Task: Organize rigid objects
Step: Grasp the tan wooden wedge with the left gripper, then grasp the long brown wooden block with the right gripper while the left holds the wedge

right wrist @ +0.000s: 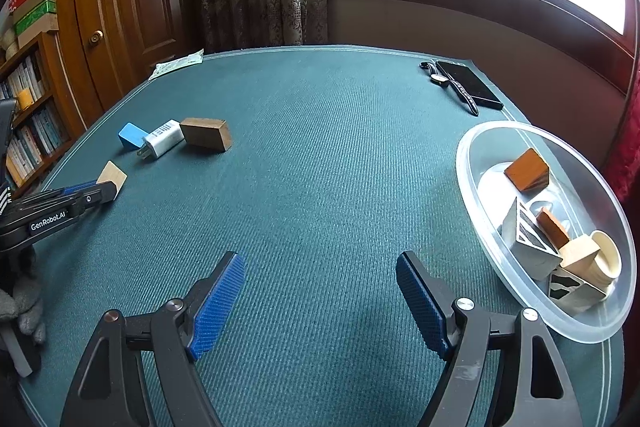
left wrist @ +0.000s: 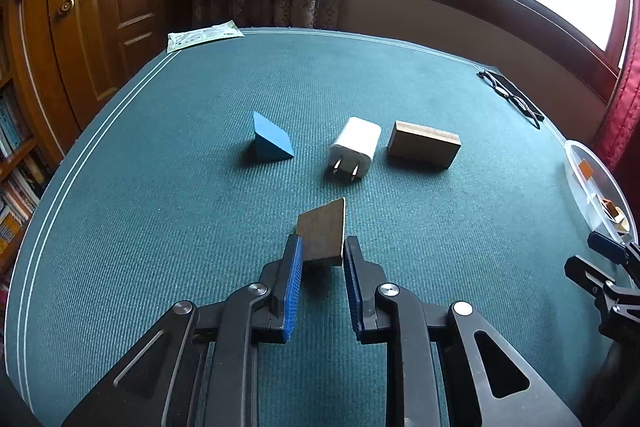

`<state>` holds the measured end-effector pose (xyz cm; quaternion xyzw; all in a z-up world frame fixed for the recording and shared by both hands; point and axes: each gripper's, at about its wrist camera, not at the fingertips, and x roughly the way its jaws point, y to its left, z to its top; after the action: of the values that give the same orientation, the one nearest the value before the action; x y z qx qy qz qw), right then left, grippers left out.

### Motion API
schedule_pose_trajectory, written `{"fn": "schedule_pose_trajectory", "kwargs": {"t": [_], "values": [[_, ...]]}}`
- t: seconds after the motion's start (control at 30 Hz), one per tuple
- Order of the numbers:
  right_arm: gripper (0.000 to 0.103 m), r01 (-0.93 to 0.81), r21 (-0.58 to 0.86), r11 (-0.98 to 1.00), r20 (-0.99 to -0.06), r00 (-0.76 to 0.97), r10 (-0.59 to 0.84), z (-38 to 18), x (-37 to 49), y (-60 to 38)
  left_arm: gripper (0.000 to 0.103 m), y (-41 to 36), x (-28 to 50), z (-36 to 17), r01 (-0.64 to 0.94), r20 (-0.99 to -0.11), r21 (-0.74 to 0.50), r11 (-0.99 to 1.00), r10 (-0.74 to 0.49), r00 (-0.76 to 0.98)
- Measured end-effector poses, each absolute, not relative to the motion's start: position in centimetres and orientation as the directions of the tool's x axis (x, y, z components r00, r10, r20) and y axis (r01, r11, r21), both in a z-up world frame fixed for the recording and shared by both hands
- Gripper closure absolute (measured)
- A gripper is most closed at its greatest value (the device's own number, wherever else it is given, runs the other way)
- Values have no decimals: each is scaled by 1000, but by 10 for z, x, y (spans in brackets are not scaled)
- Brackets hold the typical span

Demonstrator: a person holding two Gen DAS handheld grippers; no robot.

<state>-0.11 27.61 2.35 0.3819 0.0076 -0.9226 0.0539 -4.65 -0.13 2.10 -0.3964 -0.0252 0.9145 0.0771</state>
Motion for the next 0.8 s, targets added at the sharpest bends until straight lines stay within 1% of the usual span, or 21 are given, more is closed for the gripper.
{"fn": "schedule_pose_trajectory", "kwargs": {"t": [0.4,0.57,0.8], "values": [[21,108,30,-994,-710,-697,-97,21,-1,273,73,-19,-37,18,-73,-738,-89,-993,115,-665],[21,108,31,-994,-711,-696,-98,20,-1,272,62,-26,-38,17,-20,-744,-92,-996,82,-663],[21,108,33,-994,-713,-694,-100,20,-1,272,61,-45,-35,16,72,-745,-94,-993,22,-667]]}}
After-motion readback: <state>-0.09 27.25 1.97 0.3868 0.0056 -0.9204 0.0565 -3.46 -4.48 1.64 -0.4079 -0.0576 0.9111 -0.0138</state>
